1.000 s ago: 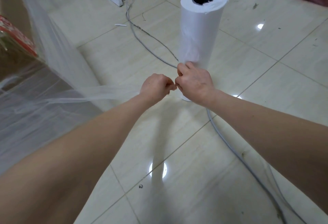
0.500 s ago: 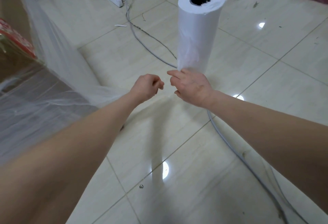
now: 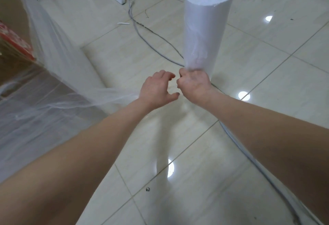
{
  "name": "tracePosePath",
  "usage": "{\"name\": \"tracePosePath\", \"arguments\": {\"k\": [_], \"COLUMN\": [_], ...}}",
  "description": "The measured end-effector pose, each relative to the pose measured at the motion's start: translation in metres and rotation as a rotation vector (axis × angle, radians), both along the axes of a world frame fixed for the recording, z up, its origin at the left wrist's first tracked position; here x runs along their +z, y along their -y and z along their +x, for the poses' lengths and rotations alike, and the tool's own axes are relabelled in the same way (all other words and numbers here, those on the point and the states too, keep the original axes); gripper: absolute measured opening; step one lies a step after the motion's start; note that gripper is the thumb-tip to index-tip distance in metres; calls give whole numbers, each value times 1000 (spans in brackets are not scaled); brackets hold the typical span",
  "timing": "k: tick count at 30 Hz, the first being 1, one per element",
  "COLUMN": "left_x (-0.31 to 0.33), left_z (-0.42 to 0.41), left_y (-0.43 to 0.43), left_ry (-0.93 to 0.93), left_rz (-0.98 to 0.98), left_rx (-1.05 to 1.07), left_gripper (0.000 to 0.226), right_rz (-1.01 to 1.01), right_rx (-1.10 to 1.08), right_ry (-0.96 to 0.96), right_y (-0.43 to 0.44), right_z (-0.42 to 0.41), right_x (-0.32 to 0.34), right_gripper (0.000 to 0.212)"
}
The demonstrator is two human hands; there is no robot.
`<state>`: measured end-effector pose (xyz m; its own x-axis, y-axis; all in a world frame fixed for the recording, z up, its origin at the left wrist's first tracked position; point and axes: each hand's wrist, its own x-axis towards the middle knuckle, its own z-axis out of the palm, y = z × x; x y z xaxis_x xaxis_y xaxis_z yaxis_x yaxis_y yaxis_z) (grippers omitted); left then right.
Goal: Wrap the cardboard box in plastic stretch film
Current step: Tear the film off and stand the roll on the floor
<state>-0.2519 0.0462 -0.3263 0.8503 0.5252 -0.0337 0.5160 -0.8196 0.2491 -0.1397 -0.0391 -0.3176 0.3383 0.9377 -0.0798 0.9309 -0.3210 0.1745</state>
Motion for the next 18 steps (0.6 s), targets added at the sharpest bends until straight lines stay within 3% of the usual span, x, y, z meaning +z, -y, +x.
{"name": "tracePosePath", "arguments": {"k": [2,4,6,13,18], "left_x": [-7,-8,-5,-12,-17], "left_z": [12,21,25,22,6], "left_y": [7,9,9,-1,-27], "left_ry": [-74,-89,-99,-37,27], "left_rz": [81,114,75,-172,-247], "left_rx": [-29,11,76,247,482], "left_gripper": [61,42,27,19,17], "right_rz": [7,16,25,19,5], "right_rx": [-2,10,32,78,107], "right_ry": [-29,-49,-41,-47,-33], "right_y": [1,4,7,18,30], "right_z": [-1,-1,0,4,6], "right_x": [0,0,-1,-3,-7], "right_gripper": [31,29,29,31,29]}}
